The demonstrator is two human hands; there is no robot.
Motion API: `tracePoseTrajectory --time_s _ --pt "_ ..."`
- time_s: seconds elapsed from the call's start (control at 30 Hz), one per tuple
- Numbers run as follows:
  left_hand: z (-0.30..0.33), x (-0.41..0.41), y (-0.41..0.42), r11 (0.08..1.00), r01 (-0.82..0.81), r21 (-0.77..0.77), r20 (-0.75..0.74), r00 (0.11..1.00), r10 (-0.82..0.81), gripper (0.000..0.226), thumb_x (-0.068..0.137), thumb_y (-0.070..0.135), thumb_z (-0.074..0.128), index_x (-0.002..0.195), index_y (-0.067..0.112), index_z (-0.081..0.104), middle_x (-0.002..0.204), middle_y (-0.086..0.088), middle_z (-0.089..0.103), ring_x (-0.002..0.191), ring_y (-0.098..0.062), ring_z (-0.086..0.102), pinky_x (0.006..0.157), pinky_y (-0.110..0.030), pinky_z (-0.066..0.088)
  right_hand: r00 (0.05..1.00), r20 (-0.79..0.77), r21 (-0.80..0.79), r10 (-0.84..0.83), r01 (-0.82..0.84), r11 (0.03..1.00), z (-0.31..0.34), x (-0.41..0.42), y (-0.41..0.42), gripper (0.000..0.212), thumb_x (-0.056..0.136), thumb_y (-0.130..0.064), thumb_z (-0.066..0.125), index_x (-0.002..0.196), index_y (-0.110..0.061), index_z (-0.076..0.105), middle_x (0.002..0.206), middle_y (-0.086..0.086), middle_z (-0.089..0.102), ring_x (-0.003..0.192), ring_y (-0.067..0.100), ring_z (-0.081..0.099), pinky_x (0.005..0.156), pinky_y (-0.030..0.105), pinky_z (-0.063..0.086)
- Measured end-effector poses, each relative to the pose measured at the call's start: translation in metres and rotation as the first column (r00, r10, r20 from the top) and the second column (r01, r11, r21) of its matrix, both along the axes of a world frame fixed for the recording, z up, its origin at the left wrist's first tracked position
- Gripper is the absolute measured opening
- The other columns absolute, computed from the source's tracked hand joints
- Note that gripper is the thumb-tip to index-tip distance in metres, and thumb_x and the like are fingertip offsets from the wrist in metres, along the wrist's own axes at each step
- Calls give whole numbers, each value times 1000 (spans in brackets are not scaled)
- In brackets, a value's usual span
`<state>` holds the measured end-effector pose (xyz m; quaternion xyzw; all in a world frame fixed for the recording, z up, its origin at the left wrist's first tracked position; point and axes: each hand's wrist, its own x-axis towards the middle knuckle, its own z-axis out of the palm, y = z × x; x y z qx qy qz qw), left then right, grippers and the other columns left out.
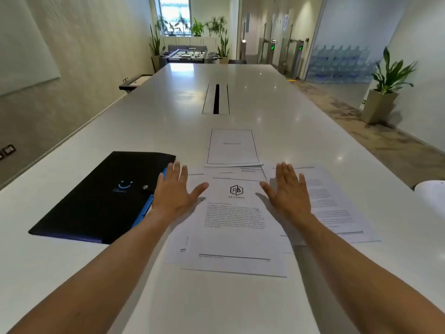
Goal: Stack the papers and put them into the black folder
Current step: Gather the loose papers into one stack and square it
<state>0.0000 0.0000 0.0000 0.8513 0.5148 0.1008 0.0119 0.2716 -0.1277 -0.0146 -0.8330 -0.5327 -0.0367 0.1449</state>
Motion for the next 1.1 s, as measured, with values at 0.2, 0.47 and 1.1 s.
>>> tracePoseTrajectory --time_s 0.2,0.47,1.1 --pt "-20 4 -22 967 -82 -242 24 996 90 103 79 84 9 155 17 -3 162 -16 -5 149 -35 -6 119 -50 1 991 -129 -127 -33 16 992 -12 -10 -6 85 93 -66 12 154 -7 9 163 9 9 150 23 6 121 43 4" --pt "-6 24 -39 876 -168 -453 439 812 383 89 88 46 62 153 12 12 162 -11 6 148 -31 13 118 -48 21 971 -228 -102 -66 44 994 -18 -21 5 74 98 -57 16 149 -5 29 159 12 26 149 24 16 122 45 6" --pt "26 13 -25 759 -132 -638 500 678 539 80 82 25 76 145 3 33 141 -18 45 126 -35 47 96 -42 45 871 -200 -96 -449 439 893 17 24 -16 71 85 -53 52 140 -8 41 145 21 40 136 38 31 107 52 29"
